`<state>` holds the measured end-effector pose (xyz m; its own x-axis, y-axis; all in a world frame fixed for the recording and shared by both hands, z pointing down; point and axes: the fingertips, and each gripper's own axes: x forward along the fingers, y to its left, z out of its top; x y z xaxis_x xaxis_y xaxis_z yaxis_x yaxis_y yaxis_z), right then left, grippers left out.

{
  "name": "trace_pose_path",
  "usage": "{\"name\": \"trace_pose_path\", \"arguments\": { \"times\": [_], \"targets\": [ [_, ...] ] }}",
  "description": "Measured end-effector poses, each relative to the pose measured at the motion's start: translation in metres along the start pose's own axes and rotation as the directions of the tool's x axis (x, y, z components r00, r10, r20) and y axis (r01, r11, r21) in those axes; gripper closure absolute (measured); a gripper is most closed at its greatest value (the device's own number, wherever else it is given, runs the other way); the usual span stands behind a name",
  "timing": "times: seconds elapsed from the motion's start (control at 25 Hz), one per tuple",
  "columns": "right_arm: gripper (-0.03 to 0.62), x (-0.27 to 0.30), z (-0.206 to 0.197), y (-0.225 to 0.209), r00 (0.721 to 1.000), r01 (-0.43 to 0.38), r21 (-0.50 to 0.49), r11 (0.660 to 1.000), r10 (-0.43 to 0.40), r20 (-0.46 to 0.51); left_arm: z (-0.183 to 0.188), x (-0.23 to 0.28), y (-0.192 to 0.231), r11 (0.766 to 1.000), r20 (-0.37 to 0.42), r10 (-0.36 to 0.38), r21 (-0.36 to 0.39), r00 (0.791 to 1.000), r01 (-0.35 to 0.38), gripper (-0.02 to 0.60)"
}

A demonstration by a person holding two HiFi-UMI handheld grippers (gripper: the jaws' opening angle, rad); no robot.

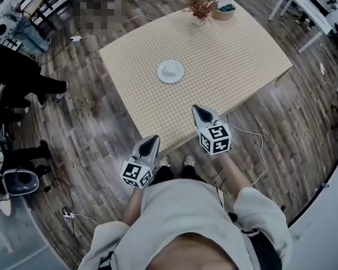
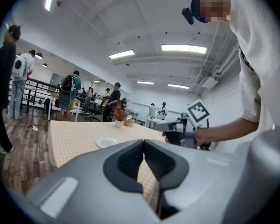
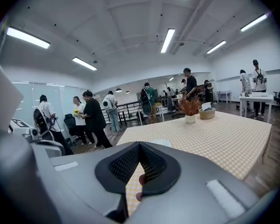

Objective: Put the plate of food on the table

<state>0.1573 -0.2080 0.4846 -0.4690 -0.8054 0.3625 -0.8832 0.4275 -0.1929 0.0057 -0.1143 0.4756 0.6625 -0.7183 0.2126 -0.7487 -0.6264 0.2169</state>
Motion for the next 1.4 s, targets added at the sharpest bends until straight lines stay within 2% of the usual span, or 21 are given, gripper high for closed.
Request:
{"name": "trace_pose_path", "arguments": {
  "times": [0.16, 0.28, 0.48, 0.64, 1.04, 1.4],
  "targets": [
    [0.595, -0.05, 0.01, 0.019, 0.998, 0.007, 0.026, 1.0, -0.008, 0.064, 0.015, 0.006, -0.022, 0.999, 0.03, -0.033, 0.027, 0.999, 0.032, 0.572],
    [0.595, -0.081, 0.009, 0.038, 0.995, 0.023, 0.002, 1.0, -0.023, 0.094, 0.021, 0.003, -0.032, 0.997, 0.038, -0.053, 0.05, 0.998, 0.051, 0.572],
    [0.597, -0.109, 0.004, 0.06, 0.989, 0.044, -0.018, 0.999, -0.041, 0.139, 0.032, -0.008, -0.035, 0.996, 0.069, -0.049, 0.081, 0.996, 0.044, 0.572],
    [0.597, -0.126, 0.0, 0.066, 0.985, 0.068, -0.017, 0.998, -0.064, 0.162, 0.029, -0.018, -0.04, 0.997, 0.076, -0.031, 0.071, 0.997, 0.026, 0.571],
    [0.597, -0.117, 0.009, 0.081, 0.983, 0.066, -0.078, 0.995, -0.051, 0.176, 0.039, -0.014, -0.046, 0.995, 0.096, -0.059, 0.089, 0.994, 0.05, 0.571],
    [0.597, -0.109, 0.004, 0.097, 0.984, 0.045, -0.072, 0.996, -0.032, 0.175, 0.039, -0.016, -0.045, 0.994, 0.1, -0.071, 0.09, 0.992, 0.062, 0.572]
  ]
}}
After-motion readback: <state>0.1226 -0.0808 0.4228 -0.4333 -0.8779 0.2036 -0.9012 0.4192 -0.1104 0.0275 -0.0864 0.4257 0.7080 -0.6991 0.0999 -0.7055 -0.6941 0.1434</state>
